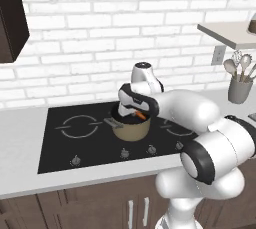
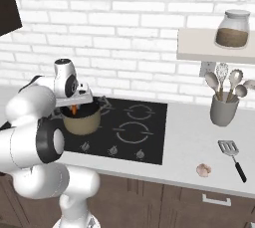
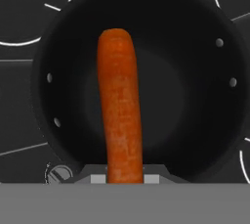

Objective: Put the garlic and carrot in the pot. Retrieve the spatula and lightly stir the vegetables in the pot.

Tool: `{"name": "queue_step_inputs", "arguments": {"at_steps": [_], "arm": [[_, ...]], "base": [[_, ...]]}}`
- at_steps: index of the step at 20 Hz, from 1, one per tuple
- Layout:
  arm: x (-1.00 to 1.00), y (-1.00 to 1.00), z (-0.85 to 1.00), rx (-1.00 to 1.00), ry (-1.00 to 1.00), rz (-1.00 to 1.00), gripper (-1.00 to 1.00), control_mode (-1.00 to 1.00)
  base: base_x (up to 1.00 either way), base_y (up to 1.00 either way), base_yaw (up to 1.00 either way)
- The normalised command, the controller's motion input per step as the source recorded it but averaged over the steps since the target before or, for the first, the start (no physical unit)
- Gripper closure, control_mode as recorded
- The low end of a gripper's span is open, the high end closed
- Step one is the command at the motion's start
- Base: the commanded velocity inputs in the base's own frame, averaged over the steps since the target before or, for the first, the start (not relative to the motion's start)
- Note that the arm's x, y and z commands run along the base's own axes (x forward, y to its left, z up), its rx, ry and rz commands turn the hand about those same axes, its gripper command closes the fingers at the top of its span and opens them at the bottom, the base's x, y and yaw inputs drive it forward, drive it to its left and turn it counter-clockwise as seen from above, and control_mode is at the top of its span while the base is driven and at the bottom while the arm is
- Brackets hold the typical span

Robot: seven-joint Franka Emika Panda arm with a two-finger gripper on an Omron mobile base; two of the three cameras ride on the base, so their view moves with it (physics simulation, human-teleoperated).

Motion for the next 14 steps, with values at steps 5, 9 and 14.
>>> {"name": "queue_step_inputs", "arguments": {"at_steps": [5,9,14], "arm": [[0.14,0.00,-0.22,0.00,0.00,0.00,1.00,-1.00],[0.12,0.00,-0.19,0.00,0.00,0.00,1.00,-1.00],[0.12,0.00,-0.14,0.00,0.01,0.00,1.00,-1.00]], "base": [[0.00,0.00,0.00],[0.00,0.00,0.00],[0.00,0.00,0.00]]}}
